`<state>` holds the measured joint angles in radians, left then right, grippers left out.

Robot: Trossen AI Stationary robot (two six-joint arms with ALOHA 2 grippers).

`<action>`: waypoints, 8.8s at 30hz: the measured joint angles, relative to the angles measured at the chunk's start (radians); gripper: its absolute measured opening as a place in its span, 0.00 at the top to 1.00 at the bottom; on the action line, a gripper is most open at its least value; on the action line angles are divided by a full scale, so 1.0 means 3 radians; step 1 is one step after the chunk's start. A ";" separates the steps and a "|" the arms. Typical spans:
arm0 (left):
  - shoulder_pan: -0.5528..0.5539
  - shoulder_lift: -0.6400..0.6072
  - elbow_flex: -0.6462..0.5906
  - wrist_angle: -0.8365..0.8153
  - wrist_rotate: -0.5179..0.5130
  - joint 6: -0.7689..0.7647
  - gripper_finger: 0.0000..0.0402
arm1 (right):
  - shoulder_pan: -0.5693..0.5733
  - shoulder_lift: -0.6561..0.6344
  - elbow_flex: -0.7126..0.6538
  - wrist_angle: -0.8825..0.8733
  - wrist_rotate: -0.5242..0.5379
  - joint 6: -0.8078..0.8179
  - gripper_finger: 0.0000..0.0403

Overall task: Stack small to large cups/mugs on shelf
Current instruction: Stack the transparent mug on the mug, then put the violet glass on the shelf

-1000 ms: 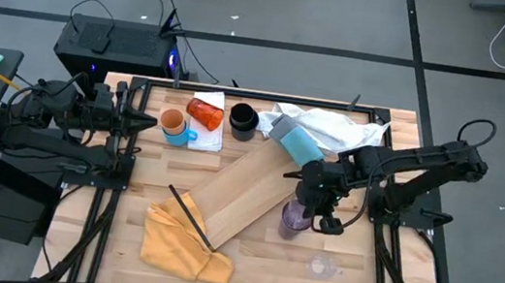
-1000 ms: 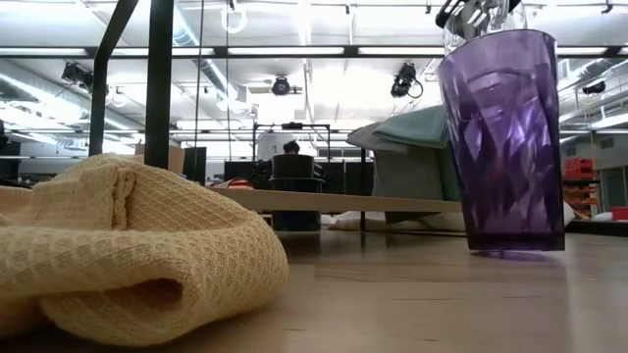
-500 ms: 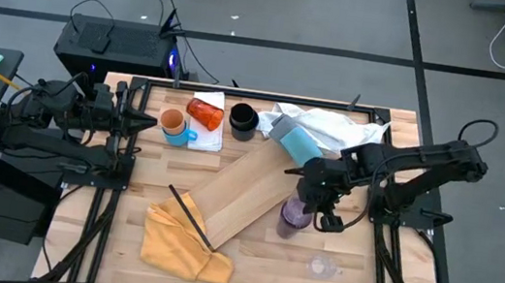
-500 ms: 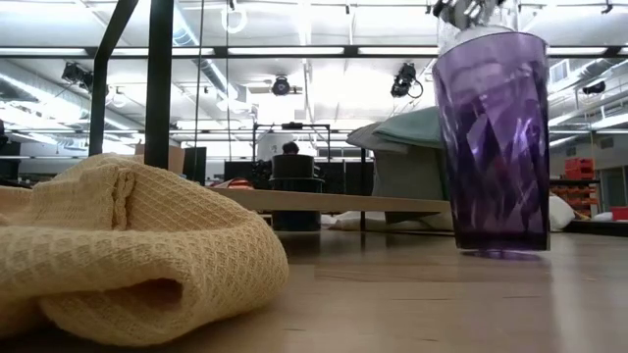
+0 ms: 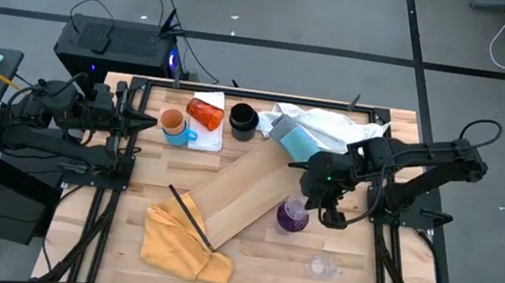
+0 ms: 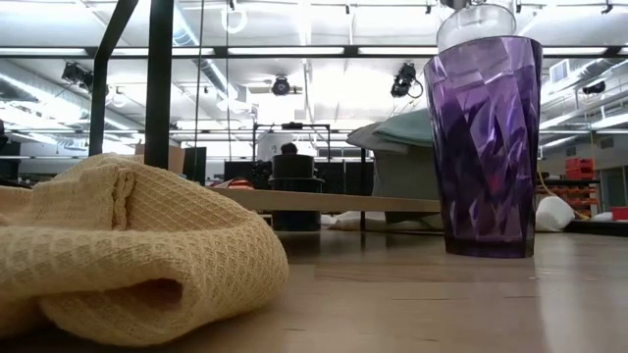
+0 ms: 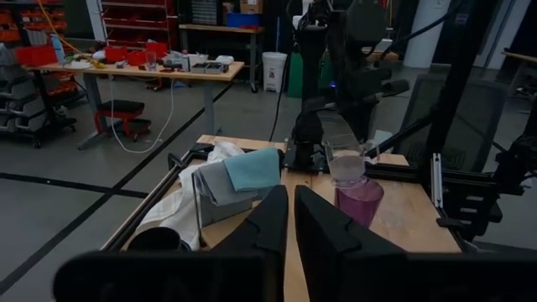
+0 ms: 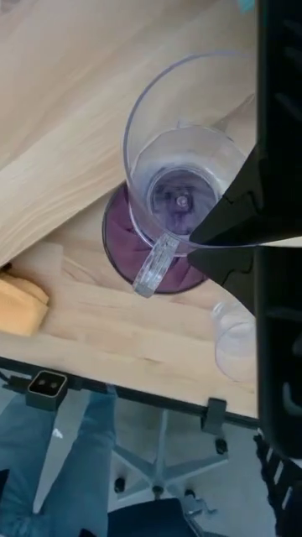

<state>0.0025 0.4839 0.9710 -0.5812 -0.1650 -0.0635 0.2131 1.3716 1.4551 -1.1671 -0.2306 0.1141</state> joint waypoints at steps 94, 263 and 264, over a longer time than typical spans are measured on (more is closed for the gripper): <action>0.0000 0.0001 0.0001 0.0001 -0.0060 0.0078 0.93 | 0.2004 0.0263 -0.0730 0.0504 0.0854 0.2926 1.00; 0.0001 0.0001 0.0000 -0.0001 -0.0058 0.0079 0.85 | -0.0366 0.1931 0.1896 0.0195 0.0455 -0.1951 0.99; 0.0000 0.0001 0.0000 -0.0001 -0.0058 0.0079 0.86 | -0.0379 0.1968 0.1922 0.0194 0.0440 -0.1977 0.99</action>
<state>0.0026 0.4842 0.9711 -0.5814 -0.1825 -0.0398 0.0994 1.9621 2.0317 -1.1089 -0.0986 -0.4791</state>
